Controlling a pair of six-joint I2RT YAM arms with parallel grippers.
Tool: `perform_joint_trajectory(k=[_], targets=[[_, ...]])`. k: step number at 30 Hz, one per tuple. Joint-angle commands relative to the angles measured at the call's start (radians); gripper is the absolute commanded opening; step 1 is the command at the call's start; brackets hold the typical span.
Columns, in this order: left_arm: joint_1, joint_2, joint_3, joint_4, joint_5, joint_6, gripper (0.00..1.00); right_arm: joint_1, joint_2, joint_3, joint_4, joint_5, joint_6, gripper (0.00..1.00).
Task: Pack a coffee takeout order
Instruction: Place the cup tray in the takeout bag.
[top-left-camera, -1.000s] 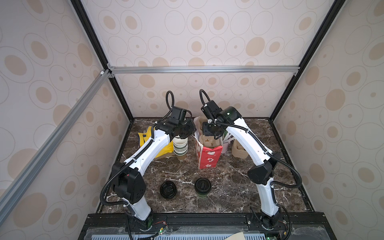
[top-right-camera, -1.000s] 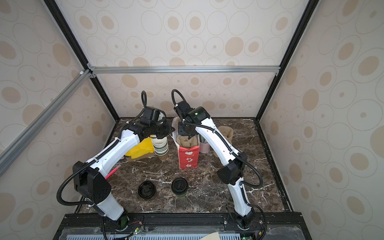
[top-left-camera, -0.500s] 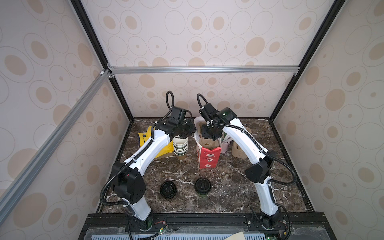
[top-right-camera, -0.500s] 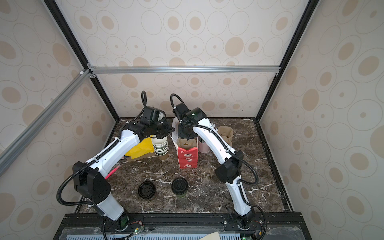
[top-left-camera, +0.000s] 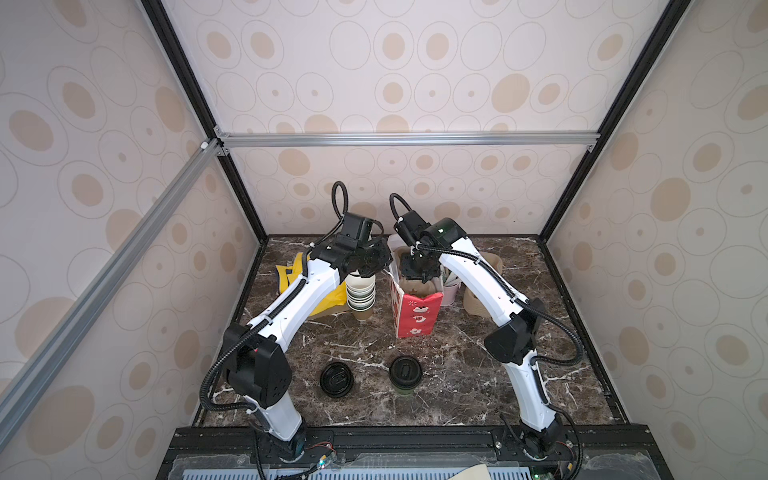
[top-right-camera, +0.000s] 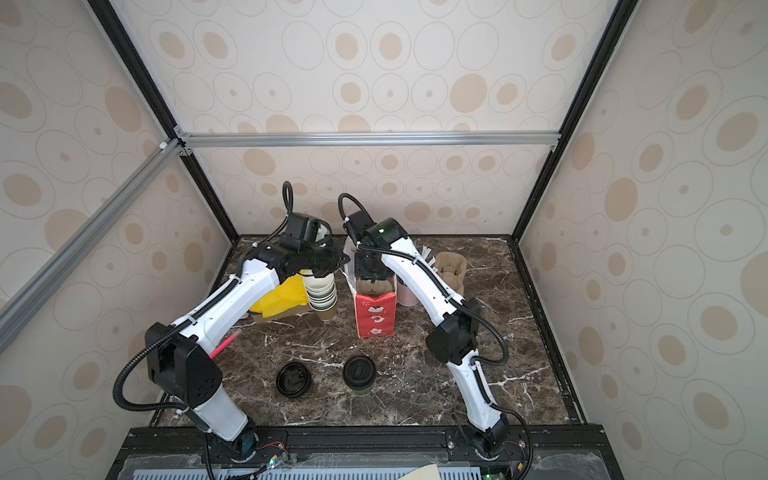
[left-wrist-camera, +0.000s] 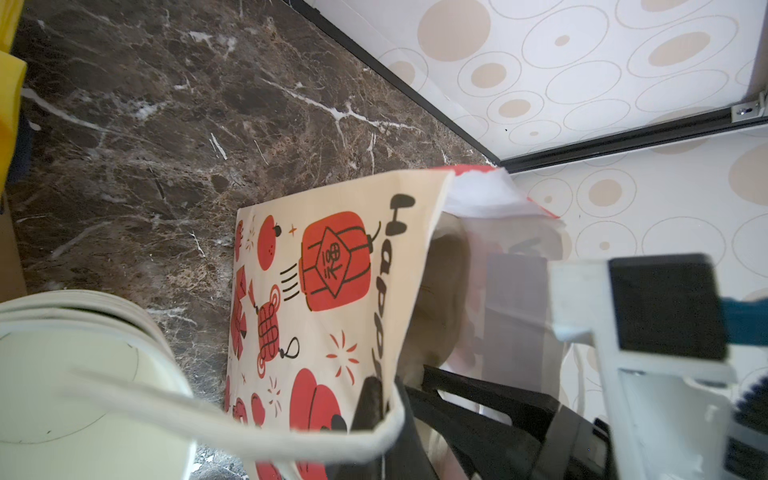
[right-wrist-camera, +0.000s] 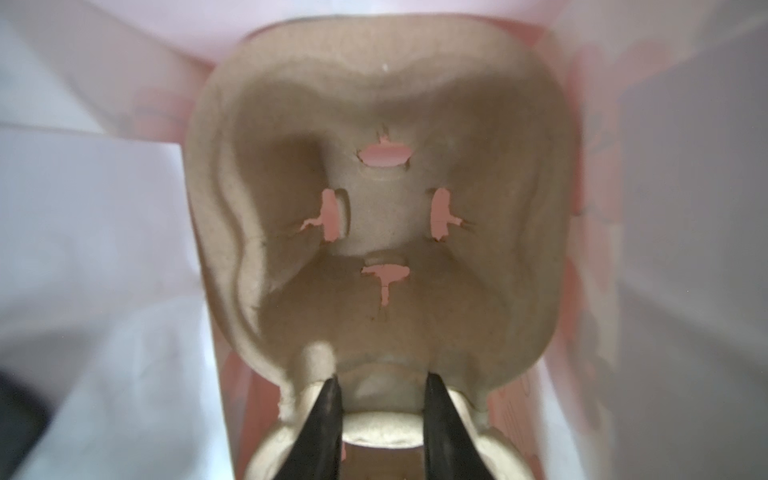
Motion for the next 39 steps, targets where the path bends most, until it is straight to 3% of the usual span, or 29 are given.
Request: perform_joint_trajectory(k=[1,31,39], targets=[[-0.004,-0.006,0.046,-0.006,0.005,0.022,0.0,0.001,0.024,-0.011,-0.005,0.018,-0.001,0.29],[-0.004,-0.006,0.027,-0.013,-0.02,0.022,0.0,-0.033,0.09,-0.229,0.147,-0.06,-0.049,0.31],[-0.004,-0.009,0.016,-0.007,-0.027,0.025,0.0,-0.035,0.105,-0.239,0.149,-0.037,-0.057,0.39]])
